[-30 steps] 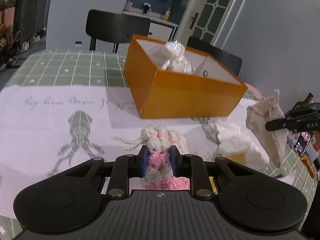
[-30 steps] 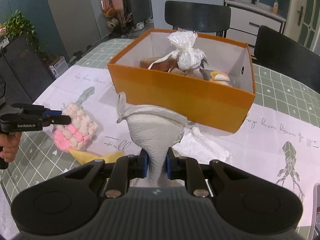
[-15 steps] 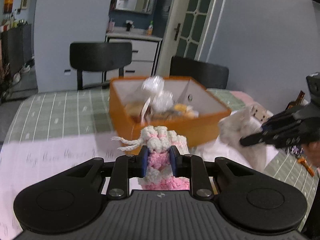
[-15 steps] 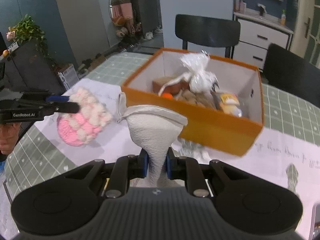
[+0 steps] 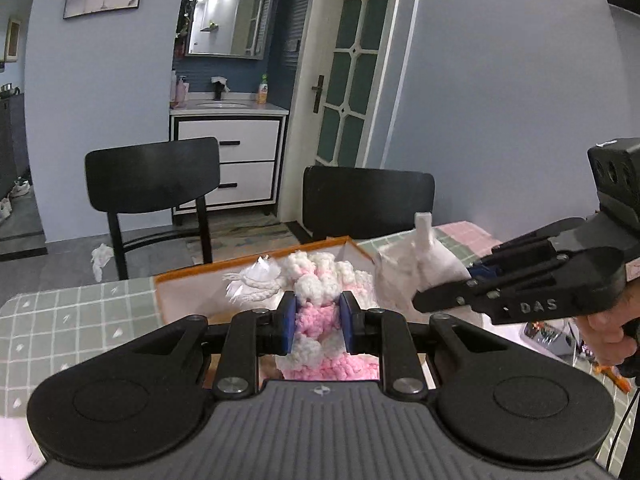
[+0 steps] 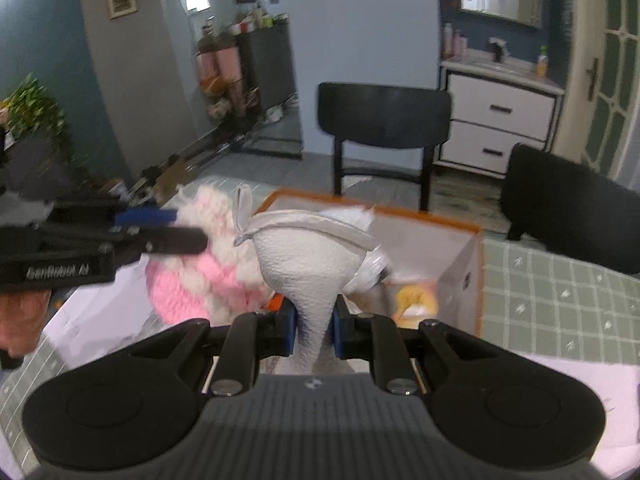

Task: Organize soft objects
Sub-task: 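Carry the crocheted pad with the left tool while the right tool carries the cloth pouch into the box, then open both tools to release the crocheted pad and cloth pouch in the box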

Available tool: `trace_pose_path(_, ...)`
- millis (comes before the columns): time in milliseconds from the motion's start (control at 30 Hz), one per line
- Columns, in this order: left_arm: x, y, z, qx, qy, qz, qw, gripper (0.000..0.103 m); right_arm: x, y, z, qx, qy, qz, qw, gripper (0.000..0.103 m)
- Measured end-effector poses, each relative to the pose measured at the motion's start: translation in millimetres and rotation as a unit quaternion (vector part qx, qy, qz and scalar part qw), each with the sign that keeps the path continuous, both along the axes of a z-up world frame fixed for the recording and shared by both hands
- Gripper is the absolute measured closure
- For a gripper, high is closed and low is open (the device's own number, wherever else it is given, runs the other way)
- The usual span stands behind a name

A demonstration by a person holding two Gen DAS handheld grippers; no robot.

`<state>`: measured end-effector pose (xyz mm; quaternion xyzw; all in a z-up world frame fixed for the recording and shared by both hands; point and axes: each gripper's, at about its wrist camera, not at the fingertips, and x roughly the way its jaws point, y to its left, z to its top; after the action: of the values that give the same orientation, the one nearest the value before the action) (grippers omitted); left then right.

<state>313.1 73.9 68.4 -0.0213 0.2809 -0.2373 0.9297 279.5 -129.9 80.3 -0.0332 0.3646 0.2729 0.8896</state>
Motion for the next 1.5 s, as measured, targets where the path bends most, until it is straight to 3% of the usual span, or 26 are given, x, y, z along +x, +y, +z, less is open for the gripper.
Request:
trace_pose_path(167, 23.5, -15.9, -10.5, -0.001, 0.007, -0.004, 1.0, 0.078, 32.1, -6.9, -4.8, -0.014, -0.012, -0.026, 1.0, 0.088)
trace_pose_path(367, 48.7, -29.1, -42.6, 0.013, 0.041, -0.008, 0.9991, 0.078, 64.1, -14.5, -25.8, -0.014, -0.009, -0.047, 0.999, 0.088)
trace_pose_path(500, 56.6, -30.1, -60.6, 0.038, 0.053, -0.011, 0.9978, 0.078, 81.6, -13.8, -44.6, -0.014, 0.002, -0.053, 0.998, 0.088)
trace_pose_path(767, 80.8, -30.0, -87.2, 0.048, 0.093, -0.006, 0.9945, 0.078, 120.6, -3.7, -85.5, -0.032, 0.031, -0.065, 0.997, 0.087)
trace_pose_path(1033, 93.8, -47.8, -105.0, 0.073, 0.113, -0.018, 0.9908, 0.077, 137.7, 5.3, -121.3, -0.078, 0.055, -0.058, 0.994, 0.086)
trace_pose_path(1267, 96.5, -48.0, -113.4, 0.086, 0.117, -0.008, 0.9894, 0.072, 148.2, 17.1, -132.0, -0.095, 0.053, -0.068, 0.992, 0.07)
trace_pose_path(1333, 95.2, -47.9, -112.6, 0.086, 0.112, -0.008, 0.9899, 0.064, 147.1, 19.0, -130.8, -0.092, 0.05, -0.069, 0.992, 0.063)
trace_pose_path(1400, 92.5, -47.6, -110.9, 0.096, 0.101, -0.006, 0.9902, 0.045, 146.7, 17.8, -129.7, -0.081, 0.051, -0.069, 0.993, 0.055)
trace_pose_path(1433, 91.0, -47.3, -109.8, 0.1, 0.097, -0.001, 0.9903, 0.041, 145.4, 18.9, -129.2, -0.081, 0.048, -0.069, 0.993, 0.052)
trace_pose_path(1500, 90.1, -44.2, -107.5, 0.091, 0.094, 0.003, 0.9914, 0.033, 141.5, 20.8, -126.7, -0.086, 0.039, -0.076, 0.993, 0.037)
